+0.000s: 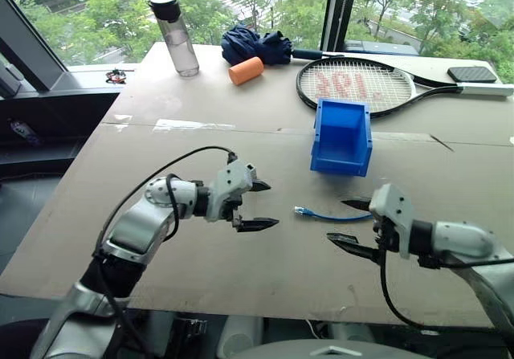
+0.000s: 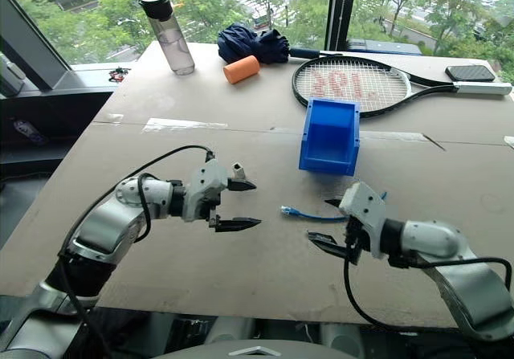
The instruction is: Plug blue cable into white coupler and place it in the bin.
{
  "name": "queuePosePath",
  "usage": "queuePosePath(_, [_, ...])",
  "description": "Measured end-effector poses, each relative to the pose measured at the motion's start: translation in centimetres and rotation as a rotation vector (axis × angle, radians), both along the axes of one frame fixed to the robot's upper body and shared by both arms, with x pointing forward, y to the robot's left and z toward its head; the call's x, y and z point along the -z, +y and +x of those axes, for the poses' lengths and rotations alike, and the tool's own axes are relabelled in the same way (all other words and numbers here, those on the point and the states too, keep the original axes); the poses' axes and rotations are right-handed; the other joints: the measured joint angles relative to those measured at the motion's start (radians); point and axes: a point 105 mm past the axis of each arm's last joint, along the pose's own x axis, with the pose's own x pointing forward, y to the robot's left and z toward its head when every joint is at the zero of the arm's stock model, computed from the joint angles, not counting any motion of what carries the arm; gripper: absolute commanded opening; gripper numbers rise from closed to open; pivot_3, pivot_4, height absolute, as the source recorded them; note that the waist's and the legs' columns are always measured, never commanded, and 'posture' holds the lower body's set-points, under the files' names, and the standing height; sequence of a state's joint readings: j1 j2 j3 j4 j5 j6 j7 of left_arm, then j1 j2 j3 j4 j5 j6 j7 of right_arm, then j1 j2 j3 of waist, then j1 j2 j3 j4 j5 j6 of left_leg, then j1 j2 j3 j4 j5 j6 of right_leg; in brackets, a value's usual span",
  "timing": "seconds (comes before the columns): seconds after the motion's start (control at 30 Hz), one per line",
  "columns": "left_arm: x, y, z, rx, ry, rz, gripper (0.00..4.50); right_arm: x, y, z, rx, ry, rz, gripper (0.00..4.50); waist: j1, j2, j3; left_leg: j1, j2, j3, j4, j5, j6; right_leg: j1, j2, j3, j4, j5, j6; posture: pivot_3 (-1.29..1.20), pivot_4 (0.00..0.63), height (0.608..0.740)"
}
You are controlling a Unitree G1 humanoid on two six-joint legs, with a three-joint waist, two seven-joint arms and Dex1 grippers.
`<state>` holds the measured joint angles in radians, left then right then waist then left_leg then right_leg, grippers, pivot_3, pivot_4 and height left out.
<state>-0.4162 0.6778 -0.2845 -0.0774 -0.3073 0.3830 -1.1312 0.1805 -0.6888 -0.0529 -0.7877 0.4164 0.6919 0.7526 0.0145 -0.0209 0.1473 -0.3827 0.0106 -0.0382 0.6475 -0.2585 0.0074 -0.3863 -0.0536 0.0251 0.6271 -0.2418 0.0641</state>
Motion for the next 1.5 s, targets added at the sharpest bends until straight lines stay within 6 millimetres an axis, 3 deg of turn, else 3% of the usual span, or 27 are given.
queuePosePath(0.2, [2.3, -2.9, 1.2, 0.117, -0.030, 0.065, 4.50, 1.3, -1.5, -3.1, 0.184, 0.040, -0.007, 3.97, -0.006, -0.001, -0.001, 0.001, 0.001, 0.002, 0.001, 0.000, 0.000, 0.000, 0.001, 0.001, 0.000, -0.001, 0.000, 0.00, 0.150, 0.740])
queuePosePath(0.3, [2.8, -3.7, 2.5, 0.149, -0.069, 0.112, 3.22, 1.2, -1.4, -3.8, 0.259, 0.026, 0.007, 4.03, -0.004, -0.002, -0.002, 0.001, 0.001, 0.002, 0.002, 0.000, 0.000, 0.000, 0.001, 0.002, 0.000, -0.001, -0.001, 0.00, 0.150, 0.740])
queuePosePath(0.33, [2.8, -3.7, 2.6, 0.151, -0.072, 0.115, 2.56, 1.2, -1.4, -3.8, 0.265, 0.025, 0.006, 4.03, -0.004, -0.002, -0.002, 0.001, 0.001, 0.002, 0.002, 0.000, 0.000, 0.000, 0.001, 0.002, 0.000, -0.001, -0.001, 0.00, 0.150, 0.740])
queuePosePath(0.43, [3.0, -3.7, 2.7, 0.198, -0.096, 0.134, 1.69, 1.7, -1.5, -3.7, 0.329, 0.015, 0.002, 4.03, -0.003, -0.002, -0.003, 0.001, 0.001, 0.001, 0.002, 0.000, 0.001, 0.000, 0.001, 0.001, 0.000, -0.001, -0.001, 0.00, 0.150, 0.740])
queuePosePath(0.53, [3.1, -3.9, 2.3, 0.242, -0.094, 0.133, 0.28, 1.9, -1.2, -3.7, 0.376, 0.021, 0.034, 4.03, -0.002, -0.001, -0.004, 0.000, 0.001, 0.001, 0.002, -0.001, 0.002, 0.000, 0.001, 0.001, 0.000, -0.001, 0.000, 0.00, 0.150, 0.740])
queuePosePath(0.57, [2.9, -3.9, 2.3, 0.243, -0.087, 0.128, 0.03, 1.9, -1.1, -3.6, 0.393, 0.020, 0.055, 4.03, -0.002, -0.001, -0.004, 0.000, 0.001, 0.001, 0.002, -0.001, 0.002, 0.000, 0.001, 0.001, 0.000, -0.001, 0.000, 0.00, 0.150, 0.740])
queuePosePath(0.77, [2.1, -4.4, 1.4, 0.241, 0.095, 0.049, 0.03, 1.1, -0.2, -2.7, 0.423, 0.023, 0.188, 4.03, -0.005, -0.001, -0.003, 0.000, 0.001, 0.001, 0.002, -0.001, 0.002, 0.000, 0.001, 0.001, 0.000, -0.001, -0.001, 0.00, 0.150, 0.740])
queuePosePath(0.93, [-2.2, -4.9, 0.0, 0.228, 0.349, -0.174, 0.03, 0.4, 1.2, -2.5, 0.370, 0.121, 0.351, 4.03, -0.007, -0.001, -0.003, 0.000, 0.002, -0.001, 0.002, -0.001, 0.002, 0.000, 0.001, 0.000, 0.001, -0.001, 0.000, 0.00, 0.150, 0.740])
queuePosePath(1.1, [-6.6, -4.9, -0.9, 0.228, 0.520, -0.336, 0.03, -2.1, 2.4, -1.0, 0.295, 0.169, 0.570, 4.03, -0.017, -0.001, -0.003, 0.000, 0.001, -0.003, 0.002, -0.001, 0.002, 0.000, 0.001, -0.001, 0.001, 0.000, 0.000, 0.00, 0.150, 0.740])
queuePosePath(1.37, [-7.3, -4.9, -1.9, 0.230, 0.595, -0.380, 0.03, -5.9, 3.5, -0.2, 0.182, 0.214, 0.787, 4.03, -0.027, -0.001, -0.002, 0.001, 0.001, -0.008, 0.002, -0.001, 0.002, 0.000, 0.001, -0.001, 0.002, 0.000, 0.000, 0.00, 0.150, 0.740])
queuePosePath(1.5, [-7.0, -4.7, -2.1, 0.225, 0.590, -0.389, 0.00, -7.1, 3.9, 0.0, 0.137, 0.227, 0.826, 2.30, -0.026, 0.000, -0.002, 0.000, 0.001, -0.009, 0.002, -0.001, 0.002, 0.000, 0.001, -0.002, 0.002, 0.000, 0.000, 0.00, 0.150, 0.740])
